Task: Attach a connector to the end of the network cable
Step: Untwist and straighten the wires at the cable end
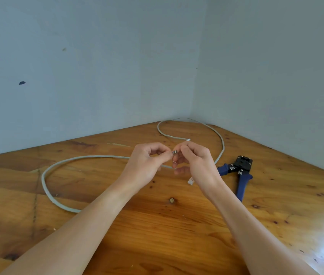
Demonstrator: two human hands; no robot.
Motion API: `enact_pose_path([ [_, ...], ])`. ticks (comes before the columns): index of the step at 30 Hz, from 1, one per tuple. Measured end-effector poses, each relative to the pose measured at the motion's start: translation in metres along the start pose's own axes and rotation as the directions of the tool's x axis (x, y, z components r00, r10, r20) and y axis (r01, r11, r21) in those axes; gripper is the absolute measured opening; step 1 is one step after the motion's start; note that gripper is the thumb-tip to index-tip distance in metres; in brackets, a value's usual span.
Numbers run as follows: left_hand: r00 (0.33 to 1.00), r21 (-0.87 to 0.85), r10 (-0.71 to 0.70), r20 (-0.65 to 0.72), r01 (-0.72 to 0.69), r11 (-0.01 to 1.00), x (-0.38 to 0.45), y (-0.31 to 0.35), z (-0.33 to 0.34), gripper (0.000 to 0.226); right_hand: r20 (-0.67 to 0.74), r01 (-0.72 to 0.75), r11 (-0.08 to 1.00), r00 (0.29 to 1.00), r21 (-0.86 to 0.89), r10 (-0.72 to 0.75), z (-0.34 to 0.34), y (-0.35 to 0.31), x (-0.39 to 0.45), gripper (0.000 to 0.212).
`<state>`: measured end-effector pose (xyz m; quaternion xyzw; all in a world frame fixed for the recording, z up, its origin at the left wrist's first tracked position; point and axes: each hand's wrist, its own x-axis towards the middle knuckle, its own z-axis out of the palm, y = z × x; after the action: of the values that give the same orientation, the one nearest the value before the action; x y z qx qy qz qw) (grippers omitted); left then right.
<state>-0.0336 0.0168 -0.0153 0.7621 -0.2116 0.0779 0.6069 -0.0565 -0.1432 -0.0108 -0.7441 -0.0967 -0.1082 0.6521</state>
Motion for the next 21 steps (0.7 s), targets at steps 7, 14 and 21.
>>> enact_pose_path([
  [7,1.0,0.037,0.017,-0.02,-0.016,0.999,-0.002,0.002,0.001,0.017,-0.041,0.106,0.951,0.992,-0.291,-0.123,0.005,0.003,0.001,0.015],
  [14,0.996,0.182,0.02,-0.09,-0.003,0.983,-0.004,0.001,0.008,0.008,-0.113,0.143,0.846,0.966,-0.513,-0.232,0.007,0.008,-0.001,0.02],
  [21,0.993,0.249,0.039,-0.111,-0.01,0.969,-0.004,-0.001,0.012,0.007,-0.149,0.132,0.774,0.948,-0.619,-0.28,0.011,0.01,0.001,0.018],
])
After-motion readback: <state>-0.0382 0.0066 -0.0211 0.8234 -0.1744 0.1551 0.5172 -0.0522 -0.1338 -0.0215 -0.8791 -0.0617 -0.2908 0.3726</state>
